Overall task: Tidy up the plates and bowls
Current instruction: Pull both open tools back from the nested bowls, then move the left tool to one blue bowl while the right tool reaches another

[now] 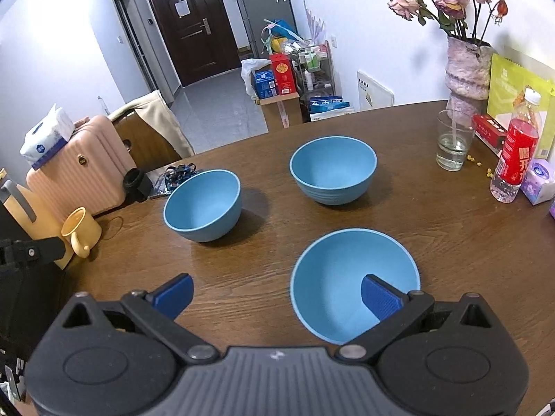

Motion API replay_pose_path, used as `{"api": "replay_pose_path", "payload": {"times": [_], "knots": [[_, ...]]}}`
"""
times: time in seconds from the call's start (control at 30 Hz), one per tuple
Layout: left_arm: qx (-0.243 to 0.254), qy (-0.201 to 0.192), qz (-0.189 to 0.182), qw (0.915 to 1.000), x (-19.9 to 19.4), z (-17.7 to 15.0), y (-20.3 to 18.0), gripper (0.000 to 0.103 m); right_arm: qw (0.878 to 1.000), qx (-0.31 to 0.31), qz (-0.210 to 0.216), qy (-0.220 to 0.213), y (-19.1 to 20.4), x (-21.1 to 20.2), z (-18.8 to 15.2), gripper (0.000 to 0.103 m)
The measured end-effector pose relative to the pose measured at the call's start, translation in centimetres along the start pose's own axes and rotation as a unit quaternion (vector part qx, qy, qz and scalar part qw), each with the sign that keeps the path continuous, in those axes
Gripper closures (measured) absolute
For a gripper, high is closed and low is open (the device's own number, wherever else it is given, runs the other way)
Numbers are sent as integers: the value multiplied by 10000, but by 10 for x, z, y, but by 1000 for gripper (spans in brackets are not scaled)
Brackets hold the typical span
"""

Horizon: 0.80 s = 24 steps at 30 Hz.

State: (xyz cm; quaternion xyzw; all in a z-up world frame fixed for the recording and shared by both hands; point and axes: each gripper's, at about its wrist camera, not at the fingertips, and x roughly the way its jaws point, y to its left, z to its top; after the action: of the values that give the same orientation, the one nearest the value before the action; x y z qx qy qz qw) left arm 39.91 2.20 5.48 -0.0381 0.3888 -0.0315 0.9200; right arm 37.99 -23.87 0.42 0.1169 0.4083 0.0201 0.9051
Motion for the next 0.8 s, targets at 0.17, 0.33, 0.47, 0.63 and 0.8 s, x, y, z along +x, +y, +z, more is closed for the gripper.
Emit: {"api": "replay_pose_path", "payload": {"times": [0.17, 0.33, 0.47, 0.63, 0.8], "knots": [[22, -9, -69, 10000, 9, 14, 17, 0, 9999, 45, -98, -90, 19, 5, 8, 0], [83, 4, -110, 9999, 19, 29, 32, 0, 9997, 100, -114, -204, 39, 13, 19, 0], [155, 54, -144, 9998, 31, 40, 41, 0, 9994, 199, -88, -266, 54, 23, 25, 0], [244, 120, -231, 9994, 45, 50, 47, 0, 9987, 381, -88, -339, 70, 35, 29, 0], [365, 167, -286, 9988, 57, 60, 48, 0, 9981, 476, -152, -360, 80, 42, 33, 0]]}}
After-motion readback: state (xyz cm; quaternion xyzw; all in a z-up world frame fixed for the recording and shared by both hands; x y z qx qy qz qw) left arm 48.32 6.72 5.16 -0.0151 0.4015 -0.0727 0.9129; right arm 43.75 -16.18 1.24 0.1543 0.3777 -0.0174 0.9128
